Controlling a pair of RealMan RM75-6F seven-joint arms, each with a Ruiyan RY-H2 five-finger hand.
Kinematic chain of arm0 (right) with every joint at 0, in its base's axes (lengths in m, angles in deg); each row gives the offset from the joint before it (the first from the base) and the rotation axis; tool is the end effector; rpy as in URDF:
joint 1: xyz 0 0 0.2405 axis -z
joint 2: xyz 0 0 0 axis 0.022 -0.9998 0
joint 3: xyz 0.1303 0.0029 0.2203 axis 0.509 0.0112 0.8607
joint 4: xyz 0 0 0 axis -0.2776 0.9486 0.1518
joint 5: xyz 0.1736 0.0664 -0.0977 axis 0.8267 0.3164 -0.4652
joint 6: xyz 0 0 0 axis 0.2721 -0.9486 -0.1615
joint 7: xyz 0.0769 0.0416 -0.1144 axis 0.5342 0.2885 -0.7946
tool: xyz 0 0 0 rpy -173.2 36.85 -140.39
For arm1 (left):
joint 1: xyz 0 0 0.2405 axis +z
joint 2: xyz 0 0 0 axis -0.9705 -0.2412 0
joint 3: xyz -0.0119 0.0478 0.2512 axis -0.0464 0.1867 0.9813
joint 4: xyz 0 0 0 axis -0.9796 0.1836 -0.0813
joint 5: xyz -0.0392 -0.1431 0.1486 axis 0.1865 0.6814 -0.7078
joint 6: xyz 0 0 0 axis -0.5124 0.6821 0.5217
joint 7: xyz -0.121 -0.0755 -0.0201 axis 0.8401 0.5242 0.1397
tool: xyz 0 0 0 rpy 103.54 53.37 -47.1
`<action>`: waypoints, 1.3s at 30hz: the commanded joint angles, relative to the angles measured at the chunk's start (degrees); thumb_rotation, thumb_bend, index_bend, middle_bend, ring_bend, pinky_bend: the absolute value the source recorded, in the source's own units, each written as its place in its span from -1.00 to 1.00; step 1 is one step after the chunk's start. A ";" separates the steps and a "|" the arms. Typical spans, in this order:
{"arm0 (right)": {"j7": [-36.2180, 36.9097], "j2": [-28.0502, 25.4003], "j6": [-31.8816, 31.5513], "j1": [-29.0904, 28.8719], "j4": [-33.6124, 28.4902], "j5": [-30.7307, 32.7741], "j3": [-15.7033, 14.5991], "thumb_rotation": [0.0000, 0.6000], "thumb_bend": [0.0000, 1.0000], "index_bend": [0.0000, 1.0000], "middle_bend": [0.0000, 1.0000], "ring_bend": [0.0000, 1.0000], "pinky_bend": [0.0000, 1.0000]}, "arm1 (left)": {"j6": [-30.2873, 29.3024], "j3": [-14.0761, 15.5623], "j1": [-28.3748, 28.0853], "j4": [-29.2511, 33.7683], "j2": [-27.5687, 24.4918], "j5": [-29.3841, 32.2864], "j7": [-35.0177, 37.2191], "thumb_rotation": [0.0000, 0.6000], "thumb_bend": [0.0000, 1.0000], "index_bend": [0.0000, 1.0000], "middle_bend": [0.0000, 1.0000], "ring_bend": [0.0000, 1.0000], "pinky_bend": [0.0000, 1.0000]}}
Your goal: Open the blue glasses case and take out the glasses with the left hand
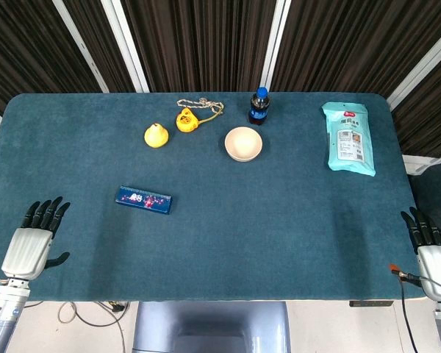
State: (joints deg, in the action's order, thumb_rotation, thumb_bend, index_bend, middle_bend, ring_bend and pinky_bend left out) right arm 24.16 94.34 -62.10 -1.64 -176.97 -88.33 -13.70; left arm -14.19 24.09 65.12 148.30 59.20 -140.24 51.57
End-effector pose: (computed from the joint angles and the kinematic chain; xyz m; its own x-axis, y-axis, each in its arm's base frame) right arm -0.3233 -0.1738 0.1743 0.4686 0.0454 0.8822 -0.8831 -0.0026 0.4692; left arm -0.2825 0.2021 0.1053 0.5431 0.0745 0.8363 0.8360 -0.1405 -0.5304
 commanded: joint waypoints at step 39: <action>0.53 0.05 0.42 0.00 -0.69 0.87 0.25 1.00 -0.76 -1.00 -1.00 -1.00 -0.58 | 4.06 -2.93 -3.60 1.61 -1.09 2.76 -4.63 1.00 -0.88 -1.00 -1.00 -1.00 -0.96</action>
State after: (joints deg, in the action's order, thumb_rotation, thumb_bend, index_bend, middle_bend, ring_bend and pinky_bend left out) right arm 24.67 94.40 -61.68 -1.64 -177.65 -87.46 -13.47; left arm -11.49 22.13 62.89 149.59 58.34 -138.04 48.58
